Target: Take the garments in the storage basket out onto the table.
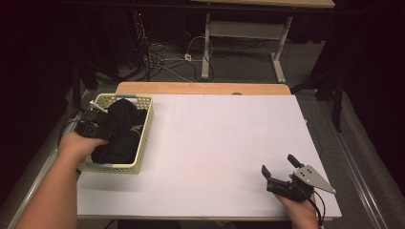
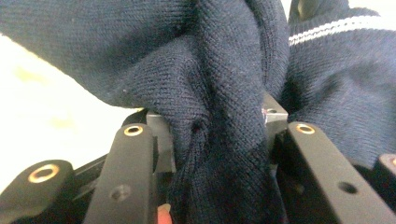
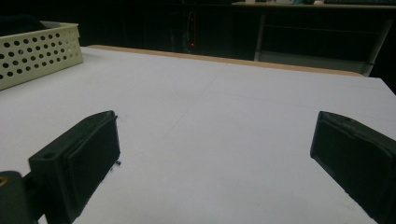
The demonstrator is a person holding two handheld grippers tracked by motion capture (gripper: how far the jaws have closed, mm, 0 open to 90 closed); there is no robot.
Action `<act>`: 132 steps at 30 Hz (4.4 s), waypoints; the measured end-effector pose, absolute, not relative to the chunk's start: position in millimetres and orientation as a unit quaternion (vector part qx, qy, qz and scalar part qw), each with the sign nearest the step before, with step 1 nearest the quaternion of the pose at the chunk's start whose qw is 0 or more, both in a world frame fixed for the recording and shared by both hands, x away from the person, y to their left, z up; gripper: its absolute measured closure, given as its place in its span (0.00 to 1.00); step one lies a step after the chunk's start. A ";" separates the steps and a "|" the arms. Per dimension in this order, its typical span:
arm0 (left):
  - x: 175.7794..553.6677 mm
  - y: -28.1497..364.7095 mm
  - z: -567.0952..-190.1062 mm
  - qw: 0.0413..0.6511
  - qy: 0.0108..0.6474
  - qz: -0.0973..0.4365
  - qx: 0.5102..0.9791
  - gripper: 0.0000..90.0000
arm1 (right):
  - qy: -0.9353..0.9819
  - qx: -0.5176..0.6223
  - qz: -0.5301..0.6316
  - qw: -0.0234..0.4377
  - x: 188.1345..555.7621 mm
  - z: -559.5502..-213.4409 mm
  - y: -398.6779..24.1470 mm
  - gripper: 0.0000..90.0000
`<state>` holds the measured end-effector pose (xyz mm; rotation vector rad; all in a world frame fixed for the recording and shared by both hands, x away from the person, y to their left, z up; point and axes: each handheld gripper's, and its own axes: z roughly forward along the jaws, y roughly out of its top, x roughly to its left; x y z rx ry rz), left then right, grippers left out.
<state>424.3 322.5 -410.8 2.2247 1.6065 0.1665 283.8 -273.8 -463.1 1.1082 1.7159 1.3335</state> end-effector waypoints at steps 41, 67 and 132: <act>444.3 327.2 -422.4 0.183 0.602 0.010 0.777 0.15 | 0.668 0.420 0.510 0.342 283.0 -465.3 -269.4 0.02; 462.4 326.5 -444.0 0.157 0.575 -0.027 0.802 0.62 | 0.674 0.412 0.516 0.332 283.5 -465.2 -260.5 0.02; 432.5 263.2 -249.0 0.065 0.489 0.060 0.868 0.67 | 0.662 0.409 0.527 0.343 280.2 -455.0 -264.5 0.02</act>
